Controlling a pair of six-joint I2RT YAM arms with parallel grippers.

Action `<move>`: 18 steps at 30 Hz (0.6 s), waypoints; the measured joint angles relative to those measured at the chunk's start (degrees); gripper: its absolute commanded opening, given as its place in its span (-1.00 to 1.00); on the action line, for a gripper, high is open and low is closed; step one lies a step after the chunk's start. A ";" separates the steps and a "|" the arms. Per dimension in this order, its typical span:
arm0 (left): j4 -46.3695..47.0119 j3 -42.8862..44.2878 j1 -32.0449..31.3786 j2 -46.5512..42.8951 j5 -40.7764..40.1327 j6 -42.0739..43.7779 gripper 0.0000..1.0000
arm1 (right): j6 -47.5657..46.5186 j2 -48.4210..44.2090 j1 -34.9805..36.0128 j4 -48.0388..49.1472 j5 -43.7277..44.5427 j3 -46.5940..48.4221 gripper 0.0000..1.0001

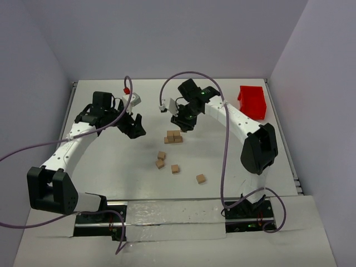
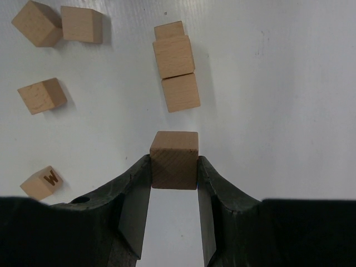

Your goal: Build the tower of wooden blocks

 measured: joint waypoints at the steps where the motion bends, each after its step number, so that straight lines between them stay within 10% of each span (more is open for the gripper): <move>1: 0.01 0.16 0.39 0.41 0.12 -0.28 0.99 | -0.62 0.97 0.00 -0.77 -0.14 0.84 -0.79; 18: 0.35 0.87 5.86 4.81 4.34 -3.69 0.98 | -6.59 7.31 -0.02 -6.03 -3.42 8.30 -0.77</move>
